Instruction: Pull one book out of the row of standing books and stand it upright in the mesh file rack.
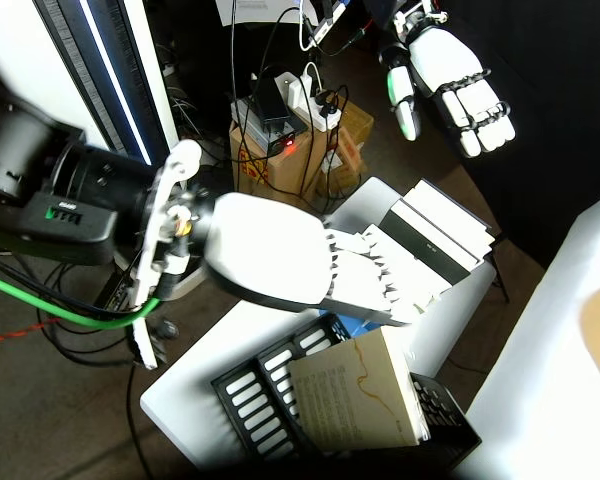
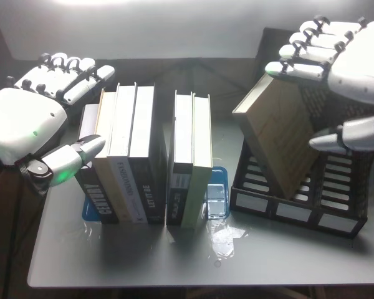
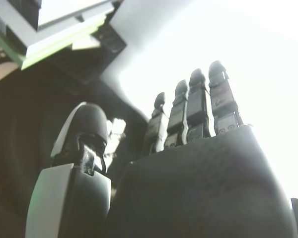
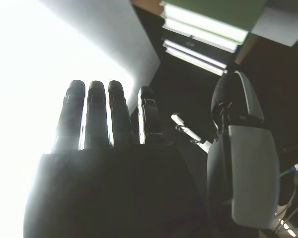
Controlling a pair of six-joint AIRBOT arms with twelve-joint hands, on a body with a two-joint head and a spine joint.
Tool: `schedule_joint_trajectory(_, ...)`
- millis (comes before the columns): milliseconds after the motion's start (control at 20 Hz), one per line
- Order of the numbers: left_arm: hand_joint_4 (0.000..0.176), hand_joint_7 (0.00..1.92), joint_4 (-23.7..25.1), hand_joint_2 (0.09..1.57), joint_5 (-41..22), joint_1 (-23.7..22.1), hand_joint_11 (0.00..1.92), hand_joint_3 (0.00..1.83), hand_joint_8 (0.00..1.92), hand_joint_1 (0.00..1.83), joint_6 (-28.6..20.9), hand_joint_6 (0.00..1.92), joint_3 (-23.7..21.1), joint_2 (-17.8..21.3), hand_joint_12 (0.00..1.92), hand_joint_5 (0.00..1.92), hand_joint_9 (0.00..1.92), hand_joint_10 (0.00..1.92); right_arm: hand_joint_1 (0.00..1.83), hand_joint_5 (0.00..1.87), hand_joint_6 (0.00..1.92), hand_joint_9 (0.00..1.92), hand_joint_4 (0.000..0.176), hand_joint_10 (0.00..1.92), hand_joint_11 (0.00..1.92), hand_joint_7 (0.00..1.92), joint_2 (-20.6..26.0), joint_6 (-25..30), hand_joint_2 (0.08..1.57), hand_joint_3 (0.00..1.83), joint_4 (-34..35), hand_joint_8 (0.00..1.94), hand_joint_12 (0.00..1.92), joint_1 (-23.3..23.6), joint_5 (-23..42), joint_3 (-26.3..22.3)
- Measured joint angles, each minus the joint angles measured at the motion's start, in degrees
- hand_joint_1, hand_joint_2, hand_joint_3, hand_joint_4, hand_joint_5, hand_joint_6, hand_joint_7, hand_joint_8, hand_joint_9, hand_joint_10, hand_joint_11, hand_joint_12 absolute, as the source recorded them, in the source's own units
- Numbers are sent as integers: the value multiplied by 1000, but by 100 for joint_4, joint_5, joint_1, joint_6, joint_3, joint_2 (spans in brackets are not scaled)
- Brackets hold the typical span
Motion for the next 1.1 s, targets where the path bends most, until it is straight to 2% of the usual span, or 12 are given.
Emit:
schedule_joint_trajectory(100, 92, 0, 39, 1388, -87, -2, 23, 0, 0, 254, -74, 0, -31, 26, 17, 0, 0, 0, 391, 0, 0, 0, 89, 0, 0, 0, 175, 245, 1155, 29, -2, 0, 0, -282, -433, -166)
schedule_joint_trajectory(300, 92, 0, 227, 1380, -245, 11, 6, 0, 0, 228, -142, 0, -79, 37, 21, 0, 0, 0, 346, 0, 0, 0, 100, 0, 0, 0, 424, 1285, 1147, 16, -2, 0, 0, -1034, -1344, -258)
schedule_joint_trajectory(400, 103, 0, 238, 1390, -284, 11, 0, 0, 0, 233, -144, 0, -122, 63, 0, 0, 0, 0, 379, 0, 0, 0, 80, 0, 0, 0, 463, 1558, 1138, 8, 0, 0, 0, -1189, -1606, -264)
schedule_joint_trajectory(450, 100, 0, 240, 1393, -321, 24, 0, 1, 0, 242, -144, 0, -118, 68, 0, 0, 0, 0, 409, 0, 0, 0, 91, 0, 0, 0, 463, 1611, 1148, 11, -2, 0, 0, -1224, -1731, -264)
schedule_joint_trajectory(550, 86, 0, 269, 1401, -343, 48, 0, 3, 0, 261, -160, 0, -118, 68, 0, 0, 0, 0, 446, 0, 0, 0, 73, 0, 0, 0, 463, 1661, 1163, 15, 0, 0, 0, -1276, -1884, -284)
schedule_joint_trajectory(750, 83, 0, 260, 1400, -420, 79, 0, 2, 0, 250, -170, 0, -94, 31, 0, 0, 0, 0, 443, 0, 0, 0, 70, 0, 0, 0, 450, 2098, 1158, 10, -2, 0, 0, -1646, -2223, -317)
schedule_joint_trajectory(800, 64, 0, 278, 1394, -426, 103, 0, 0, 0, 271, -234, 0, -96, 24, 0, 0, 0, 0, 423, 0, 0, 0, 55, 0, 0, 0, 455, 2179, 1147, 4, 0, 0, 0, -1670, -2282, -317)
schedule_joint_trajectory(850, 94, 0, 326, 1387, -452, 142, 0, 0, 0, 273, -293, 0, -96, 24, 0, 0, 0, 0, 386, 0, 0, 0, 49, 0, 0, 0, 459, 2262, 1154, 7, 0, 0, 0, -1696, -2354, -317)
schedule_joint_trajectory(900, 94, 0, 334, 1389, -483, 186, 1, 0, 0, 285, -337, 0, -114, 24, 0, 0, 0, 0, 378, 0, 0, 0, 67, 0, 0, 0, 463, 2363, 1156, 8, 0, 0, 0, -1735, -2500, -317)
schedule_joint_trajectory(950, 114, 0, 334, 1389, -535, 216, 31, 0, 0, 288, -339, 0, -125, 26, 15, 0, 0, 0, 410, 0, 0, 0, 87, 0, 0, 0, 463, 2542, 1163, 9, 0, 0, 0, -1812, -2673, -310)
schedule_joint_trajectory(1000, 99, 0, 332, 1400, -573, 219, 0, 1, 0, 314, -374, 0, -142, 39, 0, 0, 0, 0, 430, 0, 0, 0, 91, 0, 0, 0, 450, 2892, 1145, 0, -2, 0, 0, -1963, -2929, -273)
schedule_joint_trajectory(1100, 107, 0, 356, 1395, -645, 205, 0, 0, 0, 297, -417, 0, -142, 63, 0, 0, 0, 0, 423, 0, 0, 0, 90, 0, 0, 0, 450, 3338, 1143, 0, -2, 0, 0, -2236, -3211, -190)
